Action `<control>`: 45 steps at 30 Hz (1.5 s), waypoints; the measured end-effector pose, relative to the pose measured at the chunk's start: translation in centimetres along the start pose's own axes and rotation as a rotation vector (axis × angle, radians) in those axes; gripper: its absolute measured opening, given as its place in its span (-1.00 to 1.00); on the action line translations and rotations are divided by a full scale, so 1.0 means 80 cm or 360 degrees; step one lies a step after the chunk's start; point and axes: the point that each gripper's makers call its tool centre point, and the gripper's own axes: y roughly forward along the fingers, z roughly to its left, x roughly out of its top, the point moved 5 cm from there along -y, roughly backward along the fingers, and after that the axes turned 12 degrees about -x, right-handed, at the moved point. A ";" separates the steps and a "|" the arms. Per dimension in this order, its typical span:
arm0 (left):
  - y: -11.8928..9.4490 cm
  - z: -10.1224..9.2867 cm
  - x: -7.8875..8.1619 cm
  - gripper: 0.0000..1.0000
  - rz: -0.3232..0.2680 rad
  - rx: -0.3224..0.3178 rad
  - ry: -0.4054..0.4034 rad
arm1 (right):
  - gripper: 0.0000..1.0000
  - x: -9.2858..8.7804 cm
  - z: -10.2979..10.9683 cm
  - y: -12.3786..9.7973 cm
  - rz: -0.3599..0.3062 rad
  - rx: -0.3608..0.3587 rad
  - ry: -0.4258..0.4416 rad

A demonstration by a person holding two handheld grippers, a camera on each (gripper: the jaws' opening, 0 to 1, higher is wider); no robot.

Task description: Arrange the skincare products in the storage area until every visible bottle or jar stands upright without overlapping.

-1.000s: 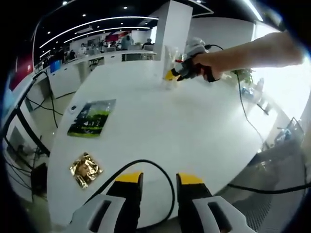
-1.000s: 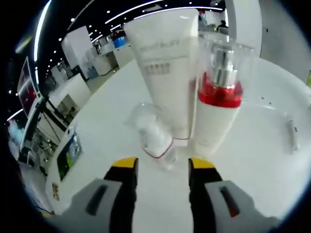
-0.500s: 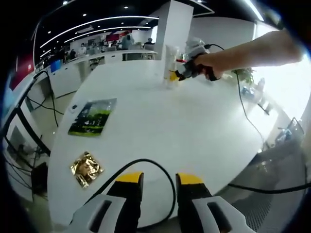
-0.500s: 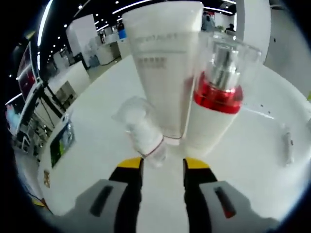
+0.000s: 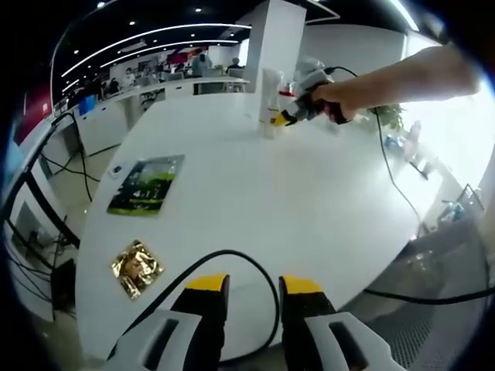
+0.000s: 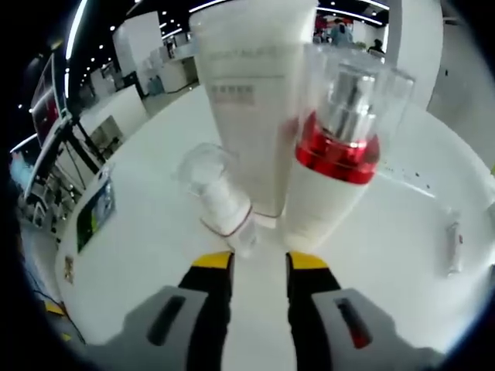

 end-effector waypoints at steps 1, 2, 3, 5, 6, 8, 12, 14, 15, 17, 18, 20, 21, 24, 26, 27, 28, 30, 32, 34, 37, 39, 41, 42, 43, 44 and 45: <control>0.000 0.000 0.000 -0.46 0.0002 0.0001 0.0001 | -0.47 0.000 0.000 0.000 0.0003 0.0000 0.0000; 0.000 0.000 0.000 -0.46 0.0002 0.0000 0.0000 | -0.47 0.001 -0.001 0.000 0.0003 0.0000 0.0000; 0.000 0.000 0.000 -0.46 0.0003 0.0001 0.0001 | -0.47 0.002 -0.001 0.000 0.0002 0.0001 0.0003; 0.000 0.000 0.000 -0.47 0.0004 -0.0001 0.0000 | -0.47 0.004 -0.002 0.002 -0.0002 -0.0002 -0.0002; 0.000 0.000 0.000 -0.47 0.0004 -0.0001 0.0001 | -0.47 0.005 -0.002 0.001 -0.0002 -0.0002 -0.0001; 0.000 0.000 -0.001 -0.47 0.0007 -0.0002 0.0000 | -0.47 0.006 -0.002 0.002 -0.0001 0.0000 0.0005; 0.000 -0.001 -0.001 -0.48 0.0009 -0.0002 -0.0001 | -0.47 0.006 -0.001 0.002 0.0000 0.0001 0.0015; 0.000 0.000 -0.001 -0.48 0.0009 0.0000 0.0002 | -0.47 0.006 -0.002 0.003 0.0002 -0.0001 0.0013; 0.000 0.000 -0.001 -0.48 0.0009 0.0000 0.0001 | -0.47 0.006 -0.002 0.004 0.0001 0.0000 0.0016; 0.000 0.000 -0.001 -0.48 0.0011 0.0001 0.0001 | -0.46 0.006 -0.002 0.004 0.0005 0.0004 0.0030; 0.000 0.000 -0.001 -0.48 0.0012 0.0001 0.0001 | -0.46 0.006 -0.002 0.004 0.0005 0.0004 0.0032; 0.000 0.000 -0.001 -0.48 0.0013 0.0002 0.0001 | -0.46 0.005 -0.002 0.004 0.0006 0.0004 0.0031; 0.000 0.000 -0.001 -0.48 0.0014 0.0002 0.0001 | -0.46 0.005 -0.002 0.004 0.0005 0.0007 0.0036; 0.000 0.000 -0.002 -0.48 0.0020 0.0003 0.0001 | -0.46 0.001 0.000 0.001 0.0008 0.0014 0.0054; 0.000 0.000 -0.002 -0.48 0.0014 0.0004 0.0002 | -0.46 -0.001 -0.001 0.001 0.0011 0.0016 0.0056; 0.000 0.000 -0.002 -0.48 0.0014 0.0004 0.0001 | -0.46 -0.002 -0.002 0.001 0.0012 0.0014 0.0057; 0.000 0.000 -0.002 -0.48 0.0017 0.0003 0.0001 | -0.46 -0.002 -0.002 0.001 0.0014 0.0015 0.0066; 0.000 0.000 -0.002 -0.49 0.0017 0.0003 0.0003 | -0.46 -0.003 -0.004 0.000 0.0014 0.0011 0.0075; 0.000 0.001 -0.001 -0.49 0.0012 0.0006 0.0002 | -0.46 -0.002 -0.005 0.000 0.0011 0.0008 0.0075; 0.000 0.000 -0.001 -0.49 0.0012 0.0005 0.0002 | -0.46 -0.001 -0.007 0.000 0.0012 0.0005 0.0077; 0.000 0.000 -0.001 -0.49 0.0011 0.0007 0.0003 | -0.45 0.000 -0.007 0.000 0.0015 0.0013 0.0105; 0.000 0.001 -0.001 -0.49 0.0010 0.0008 0.0003 | -0.45 0.000 -0.003 -0.001 0.0016 0.0024 0.0119; -0.001 0.001 -0.001 -0.49 0.0008 0.0010 0.0003 | -0.45 0.001 0.002 0.000 0.0017 0.0043 0.0169; -0.001 0.001 -0.001 -0.50 0.0010 0.0011 0.0003 | -0.44 0.002 0.003 0.000 0.0011 0.0049 0.0195; -0.001 0.001 -0.002 -0.50 0.0013 0.0011 0.0003 | -0.43 0.003 0.005 0.001 0.0012 0.0058 0.0230; -0.001 0.001 -0.002 -0.50 0.0014 0.0011 0.0003 | -0.43 0.003 0.006 0.001 0.0017 0.0060 0.0254; -0.001 0.001 -0.002 -0.50 0.0015 0.0012 0.0005 | -0.43 0.004 0.006 0.002 0.0017 0.0059 0.0272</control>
